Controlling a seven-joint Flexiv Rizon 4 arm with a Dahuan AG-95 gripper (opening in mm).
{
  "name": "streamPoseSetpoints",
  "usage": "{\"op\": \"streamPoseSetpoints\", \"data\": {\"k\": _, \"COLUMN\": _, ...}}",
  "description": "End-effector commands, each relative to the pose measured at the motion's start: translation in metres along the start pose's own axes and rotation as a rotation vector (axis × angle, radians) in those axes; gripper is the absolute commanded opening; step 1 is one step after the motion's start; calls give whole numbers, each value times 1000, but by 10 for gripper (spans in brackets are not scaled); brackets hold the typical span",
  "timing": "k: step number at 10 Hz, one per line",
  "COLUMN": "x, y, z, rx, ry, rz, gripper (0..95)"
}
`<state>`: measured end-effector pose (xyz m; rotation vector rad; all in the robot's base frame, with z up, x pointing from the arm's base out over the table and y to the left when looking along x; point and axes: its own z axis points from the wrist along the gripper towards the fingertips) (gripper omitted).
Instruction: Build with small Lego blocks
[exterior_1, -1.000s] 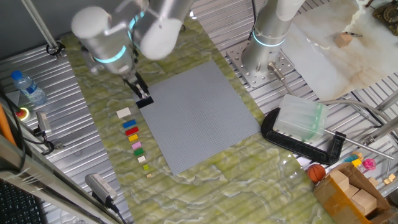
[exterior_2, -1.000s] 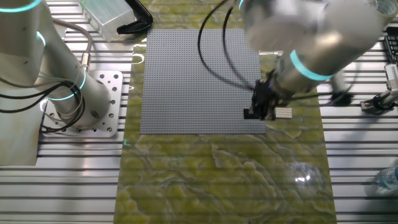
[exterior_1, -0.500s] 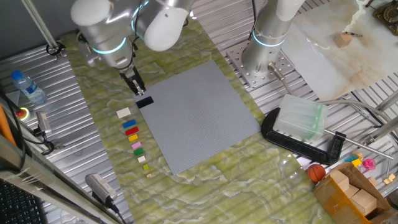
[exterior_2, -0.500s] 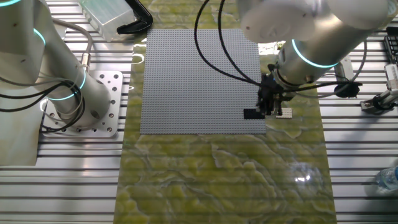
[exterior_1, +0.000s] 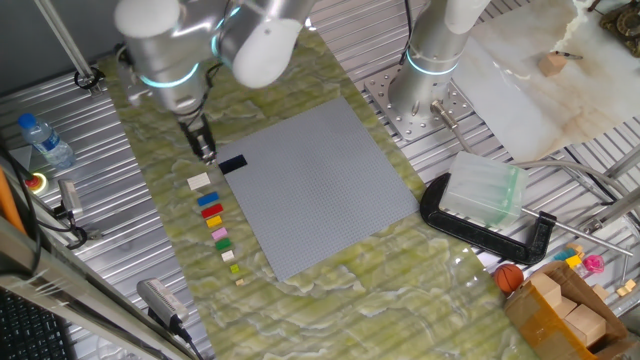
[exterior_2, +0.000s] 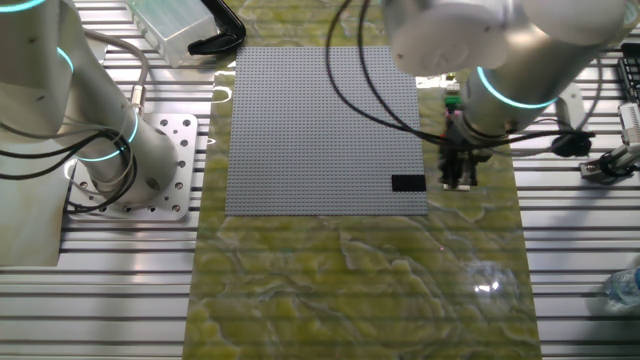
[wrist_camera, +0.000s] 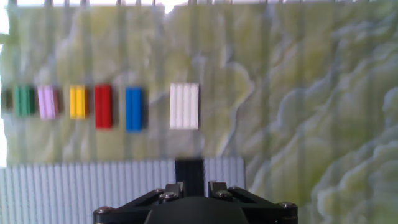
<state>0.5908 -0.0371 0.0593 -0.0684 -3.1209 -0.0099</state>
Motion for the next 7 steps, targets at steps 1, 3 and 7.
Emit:
{"op": "streamPoseSetpoints", "data": {"k": 1, "x": -7, "y": 5, "z": 2, "rx": 0, "ry": 0, "rz": 9, "gripper": 190}}
{"op": "streamPoseSetpoints", "data": {"k": 3, "x": -12, "y": 8, "z": 4, "rx": 1, "ry": -12, "rz": 8, "gripper": 190}}
{"op": "streamPoseSetpoints", "data": {"k": 7, "x": -19, "y": 13, "z": 13, "rx": 9, "ry": -15, "rz": 22, "gripper": 380}}
